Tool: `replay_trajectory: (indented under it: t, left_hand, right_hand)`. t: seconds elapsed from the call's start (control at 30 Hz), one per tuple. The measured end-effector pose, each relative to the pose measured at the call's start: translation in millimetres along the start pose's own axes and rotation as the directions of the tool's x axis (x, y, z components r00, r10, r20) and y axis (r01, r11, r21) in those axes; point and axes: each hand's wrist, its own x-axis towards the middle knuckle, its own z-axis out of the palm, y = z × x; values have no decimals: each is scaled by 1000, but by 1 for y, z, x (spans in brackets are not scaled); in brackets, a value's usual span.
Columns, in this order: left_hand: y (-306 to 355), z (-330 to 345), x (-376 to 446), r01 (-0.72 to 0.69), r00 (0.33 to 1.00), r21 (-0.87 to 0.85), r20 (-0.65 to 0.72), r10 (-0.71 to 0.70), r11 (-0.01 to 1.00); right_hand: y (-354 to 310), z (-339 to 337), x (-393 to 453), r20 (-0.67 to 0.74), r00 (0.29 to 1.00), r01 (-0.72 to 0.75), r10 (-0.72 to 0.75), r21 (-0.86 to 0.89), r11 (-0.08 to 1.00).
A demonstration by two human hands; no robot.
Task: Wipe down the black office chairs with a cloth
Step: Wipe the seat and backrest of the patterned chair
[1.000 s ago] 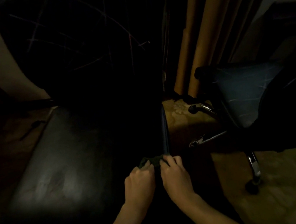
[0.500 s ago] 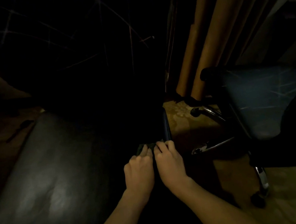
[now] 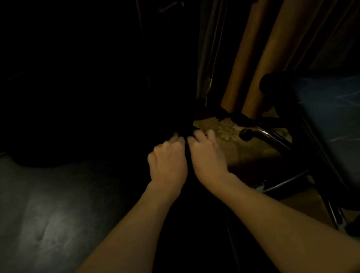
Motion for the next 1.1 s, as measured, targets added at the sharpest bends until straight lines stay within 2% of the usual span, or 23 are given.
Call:
replay_trajectory:
  t: [0.13, 0.23, 0.37, 0.47, 0.6, 0.8, 0.9, 1.1]
  left_hand:
    - [-9, 7, 27, 14, 1000, -77, 9, -14, 997]
    - [-14, 9, 40, 25, 1000, -124, 22, -23, 992]
    - [-10, 8, 51, 45, 998, -105, 38, -41, 993]
    - [-6, 9, 47, 48, 998, -84, 34, -45, 995]
    - [1, 3, 30, 26, 1000, -80, 17, -24, 996]
    - [17, -7, -12, 19, 999, -115, 32, -16, 993]
    - [19, -9, -35, 12, 999, -148, 43, -6, 989]
    - [10, -11, -45, -121, 989, -133, 63, 130, 984]
  right_hand:
    - [6, 7, 29, 23, 996, -82, 81, 44, 996]
    - [14, 10, 44, 53, 983, -185, 178, 205, 961]
    - [25, 10, 52, 76, 964, -265, 255, 360, 894]
    - [27, 9, 43, 75, 960, -278, 271, 401, 873]
    - [27, 8, 22, 27, 962, -260, 271, 393, 882]
    - [26, 1, -27, -39, 982, -171, 185, 230, 958]
    - [21, 3, -55, -34, 987, -146, 156, 208, 967]
    - [14, -5, -62, -25, 993, -108, 113, 145, 984]
